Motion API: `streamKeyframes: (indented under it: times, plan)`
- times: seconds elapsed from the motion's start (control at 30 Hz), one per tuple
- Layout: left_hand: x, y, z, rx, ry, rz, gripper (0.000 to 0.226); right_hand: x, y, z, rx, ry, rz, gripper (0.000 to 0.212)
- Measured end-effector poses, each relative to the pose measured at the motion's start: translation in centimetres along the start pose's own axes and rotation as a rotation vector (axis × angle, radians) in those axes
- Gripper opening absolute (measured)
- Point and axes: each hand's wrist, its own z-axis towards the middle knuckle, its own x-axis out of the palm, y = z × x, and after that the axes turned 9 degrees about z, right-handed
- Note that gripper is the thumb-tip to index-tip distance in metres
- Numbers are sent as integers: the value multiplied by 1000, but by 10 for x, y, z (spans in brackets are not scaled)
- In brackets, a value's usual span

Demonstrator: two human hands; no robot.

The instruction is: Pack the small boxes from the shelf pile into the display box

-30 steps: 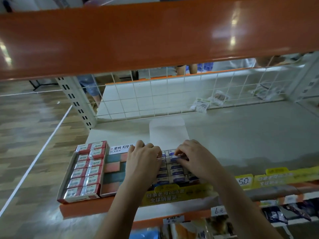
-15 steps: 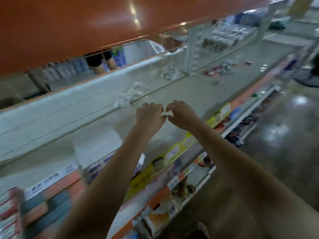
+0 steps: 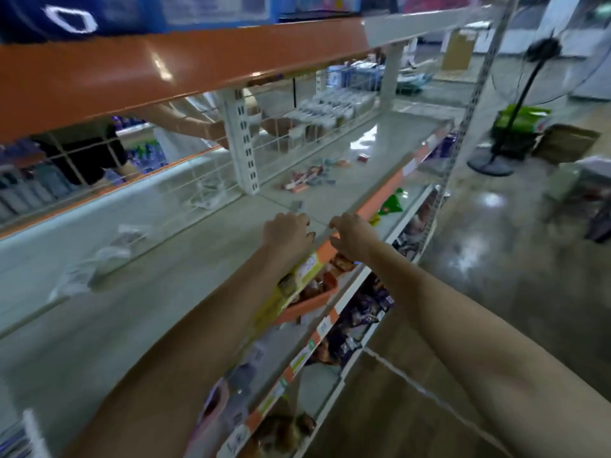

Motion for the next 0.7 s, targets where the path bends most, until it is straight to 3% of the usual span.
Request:
streamKeyframes:
  times: [0.5,0.7]
  plan:
    - [49,-2,148,-148,-35,-28,49,-4,-102,150,-35,56,41,41]
    - [61,12,163,-188,72,-182,53,0,-113,204,-49,42,115,41]
